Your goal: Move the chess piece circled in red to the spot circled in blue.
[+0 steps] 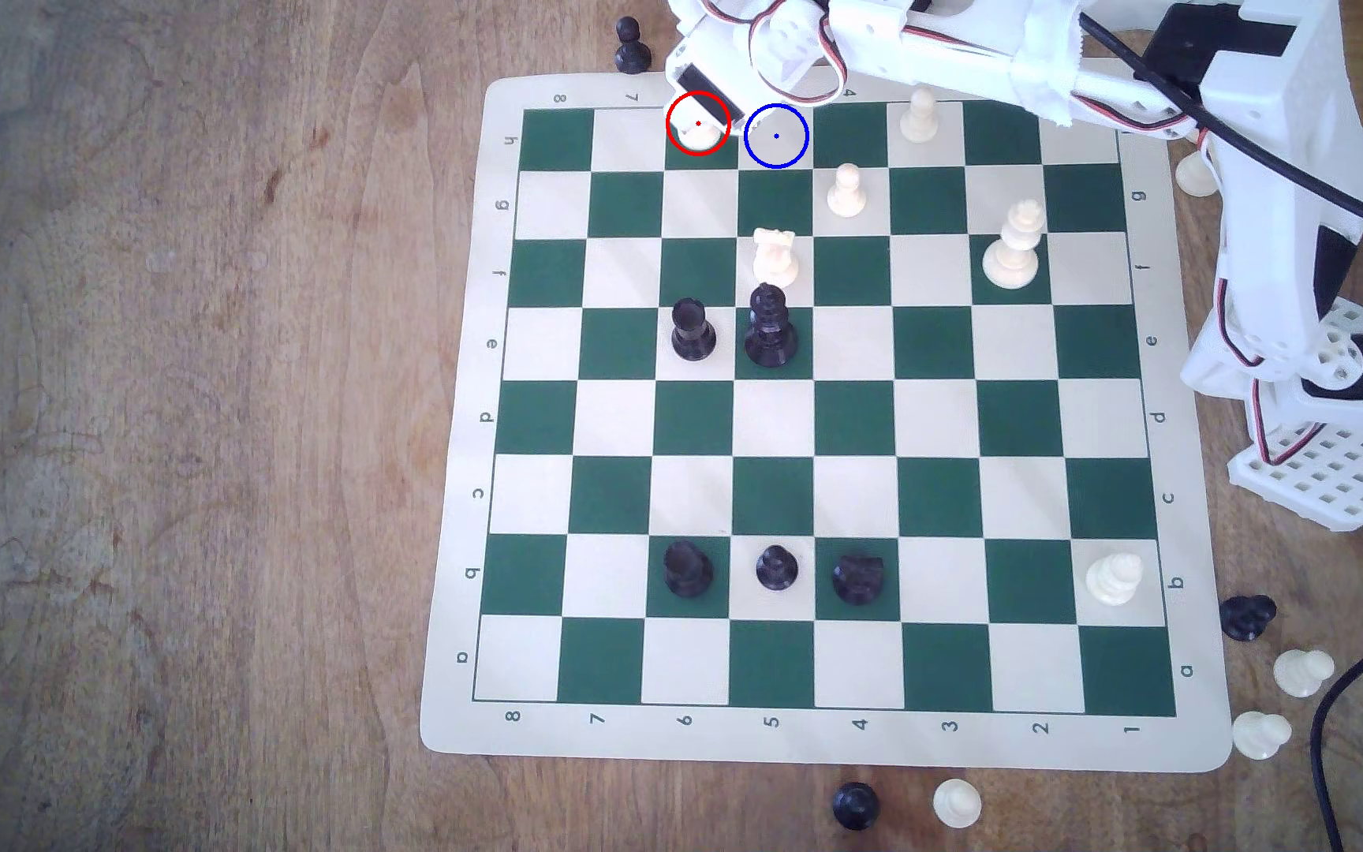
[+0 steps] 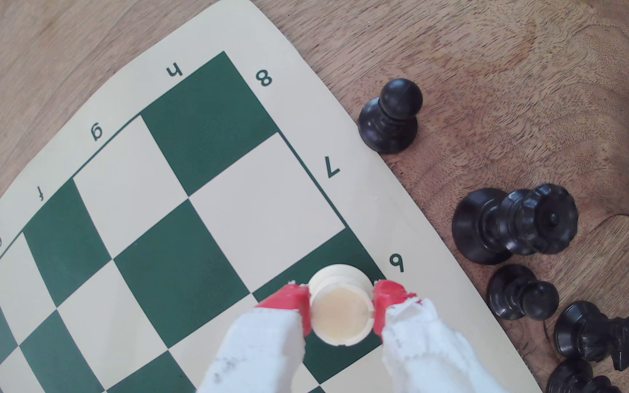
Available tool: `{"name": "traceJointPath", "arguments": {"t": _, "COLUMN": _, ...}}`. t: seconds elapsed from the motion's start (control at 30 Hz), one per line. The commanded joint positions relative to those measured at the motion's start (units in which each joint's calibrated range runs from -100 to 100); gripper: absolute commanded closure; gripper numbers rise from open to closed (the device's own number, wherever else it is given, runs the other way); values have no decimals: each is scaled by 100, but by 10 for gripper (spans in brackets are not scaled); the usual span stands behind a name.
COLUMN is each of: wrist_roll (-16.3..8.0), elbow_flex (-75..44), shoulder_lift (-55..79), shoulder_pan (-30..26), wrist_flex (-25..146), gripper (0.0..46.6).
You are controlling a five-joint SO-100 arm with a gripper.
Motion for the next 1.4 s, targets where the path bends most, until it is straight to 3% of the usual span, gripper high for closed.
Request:
{"name": "traceJointPath", "arguments": {"t": 0.0, "wrist_roll": 34, "elbow_flex": -494, "shoulder_lift": -573, "shoulder_pan": 6, "wrist_flex": -110, "gripper": 464}}
{"name": "traceJointPath", "arguments": {"t": 0.3, "wrist_roll": 112, "elbow_flex": 104, "shoulder_lift": -1820, "shoulder_pan": 29, "wrist_flex": -44, "gripper": 464}}
{"name": "traceJointPath", "arguments": {"t": 0.8, "wrist_roll": 298, "elbow_flex": 2334, "shoulder_lift": -3153, "shoulder_pan": 209, "wrist_flex": -470, "gripper": 464}}
{"name": "traceJointPath", "arguments": {"t": 1.37, "wrist_roll": 352, "elbow_flex": 3041, "shoulder_lift": -2517, "shoulder_pan": 405, "wrist_flex": -1314, "gripper": 464}}
